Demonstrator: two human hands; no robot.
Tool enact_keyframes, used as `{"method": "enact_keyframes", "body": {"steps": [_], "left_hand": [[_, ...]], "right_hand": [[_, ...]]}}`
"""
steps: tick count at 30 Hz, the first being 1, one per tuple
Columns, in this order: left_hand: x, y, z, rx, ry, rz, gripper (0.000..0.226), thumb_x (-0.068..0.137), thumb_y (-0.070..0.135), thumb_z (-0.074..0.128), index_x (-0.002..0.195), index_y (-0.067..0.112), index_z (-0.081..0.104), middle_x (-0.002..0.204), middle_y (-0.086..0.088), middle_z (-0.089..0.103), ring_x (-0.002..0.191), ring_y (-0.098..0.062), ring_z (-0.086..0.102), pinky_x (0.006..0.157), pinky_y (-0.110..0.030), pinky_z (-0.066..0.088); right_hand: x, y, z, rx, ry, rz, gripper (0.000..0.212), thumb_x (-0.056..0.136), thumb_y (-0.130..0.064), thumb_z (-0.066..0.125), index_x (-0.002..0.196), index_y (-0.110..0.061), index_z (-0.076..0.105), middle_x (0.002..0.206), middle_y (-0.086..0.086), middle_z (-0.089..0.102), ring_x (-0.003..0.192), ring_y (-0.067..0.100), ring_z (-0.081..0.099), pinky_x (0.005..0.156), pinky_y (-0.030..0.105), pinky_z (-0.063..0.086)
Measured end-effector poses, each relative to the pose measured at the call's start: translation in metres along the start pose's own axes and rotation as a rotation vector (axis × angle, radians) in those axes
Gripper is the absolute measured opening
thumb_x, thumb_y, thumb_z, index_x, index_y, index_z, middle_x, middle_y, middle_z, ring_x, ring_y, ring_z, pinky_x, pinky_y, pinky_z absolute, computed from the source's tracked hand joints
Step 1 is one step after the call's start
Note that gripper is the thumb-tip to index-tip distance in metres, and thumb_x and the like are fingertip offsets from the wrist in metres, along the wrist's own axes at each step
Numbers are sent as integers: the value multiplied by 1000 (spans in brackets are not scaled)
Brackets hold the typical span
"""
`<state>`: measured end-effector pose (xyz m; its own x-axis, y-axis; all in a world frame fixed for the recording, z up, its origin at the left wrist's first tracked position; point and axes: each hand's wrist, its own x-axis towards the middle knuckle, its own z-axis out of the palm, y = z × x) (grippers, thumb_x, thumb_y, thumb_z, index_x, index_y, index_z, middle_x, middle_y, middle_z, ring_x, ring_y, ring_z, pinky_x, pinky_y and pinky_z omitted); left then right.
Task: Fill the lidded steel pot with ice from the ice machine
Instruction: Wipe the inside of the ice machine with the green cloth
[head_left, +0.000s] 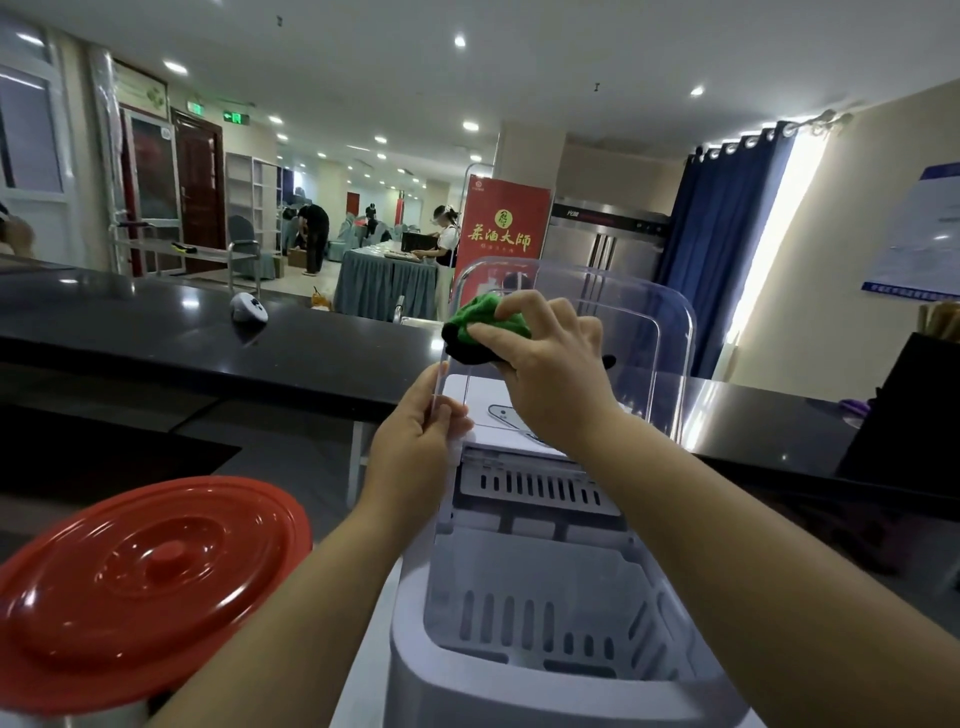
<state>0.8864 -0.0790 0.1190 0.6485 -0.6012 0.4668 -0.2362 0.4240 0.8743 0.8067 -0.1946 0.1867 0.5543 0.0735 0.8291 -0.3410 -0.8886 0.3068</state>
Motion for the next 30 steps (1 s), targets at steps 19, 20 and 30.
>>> {"method": "enact_keyframes", "body": {"steps": [19,20,30], "left_hand": [[0,-1,-4,1,37,25,33,101,15,35,127,27,51,108,17,59,99,9,57,80,-9,46],[-1,0,-4,24,33,33,32,101,16,35,126,28,51,105,20,58,94,12,57,76,-6,45],[-1,-2,-2,70,47,14,31,102,17,33,115,40,48,91,-4,65,89,-10,64,80,-24,48]], "right_hand": [[-51,2,-5,49,-244,-254,37,80,-22,66,115,-31,66,117,0,37,88,30,45,67,38,38],[-50,4,-5,43,-247,-278,44,74,-14,72,115,-30,67,116,1,37,83,30,47,64,39,41],[-15,30,-11,-26,-112,-238,41,75,0,70,111,-21,71,113,10,51,89,29,41,69,48,49]]}}
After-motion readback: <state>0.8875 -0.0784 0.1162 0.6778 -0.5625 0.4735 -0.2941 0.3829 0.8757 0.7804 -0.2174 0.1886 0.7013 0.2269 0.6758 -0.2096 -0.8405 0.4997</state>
